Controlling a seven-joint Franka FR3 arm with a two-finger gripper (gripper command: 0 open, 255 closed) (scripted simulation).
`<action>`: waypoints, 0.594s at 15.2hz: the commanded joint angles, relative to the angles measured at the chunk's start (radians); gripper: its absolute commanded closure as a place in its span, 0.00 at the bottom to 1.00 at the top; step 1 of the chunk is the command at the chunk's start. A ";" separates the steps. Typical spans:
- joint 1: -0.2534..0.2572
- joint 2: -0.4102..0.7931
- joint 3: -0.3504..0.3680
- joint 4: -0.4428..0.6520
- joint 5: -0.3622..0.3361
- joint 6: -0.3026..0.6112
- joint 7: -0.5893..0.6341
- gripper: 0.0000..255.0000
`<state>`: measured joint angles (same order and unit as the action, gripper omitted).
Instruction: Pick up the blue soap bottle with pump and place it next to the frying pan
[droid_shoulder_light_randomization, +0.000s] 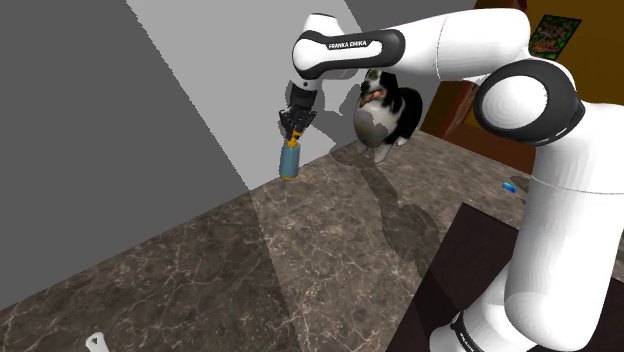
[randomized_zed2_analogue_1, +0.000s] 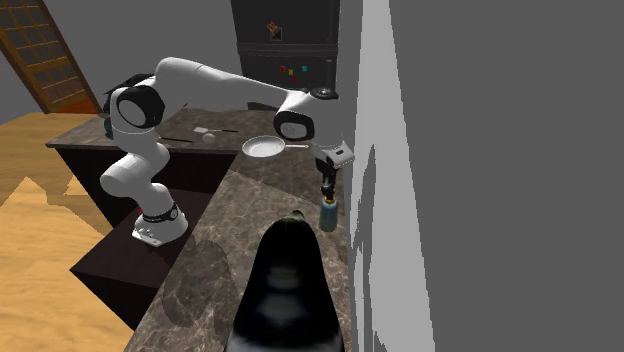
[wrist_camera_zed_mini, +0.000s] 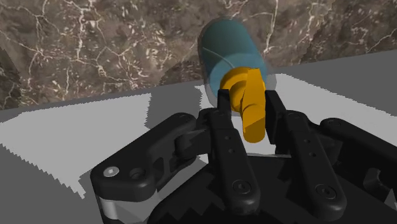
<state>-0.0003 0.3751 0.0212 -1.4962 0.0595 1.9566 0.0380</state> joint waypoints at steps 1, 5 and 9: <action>0.001 -0.003 0.000 0.024 -0.001 -0.028 0.003 1.00; 0.001 -0.006 0.000 0.074 -0.002 -0.080 0.006 1.00; 0.001 -0.005 0.000 0.130 -0.003 -0.135 0.009 1.00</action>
<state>0.0009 0.3712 0.0215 -1.3800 0.0570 1.8368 0.0469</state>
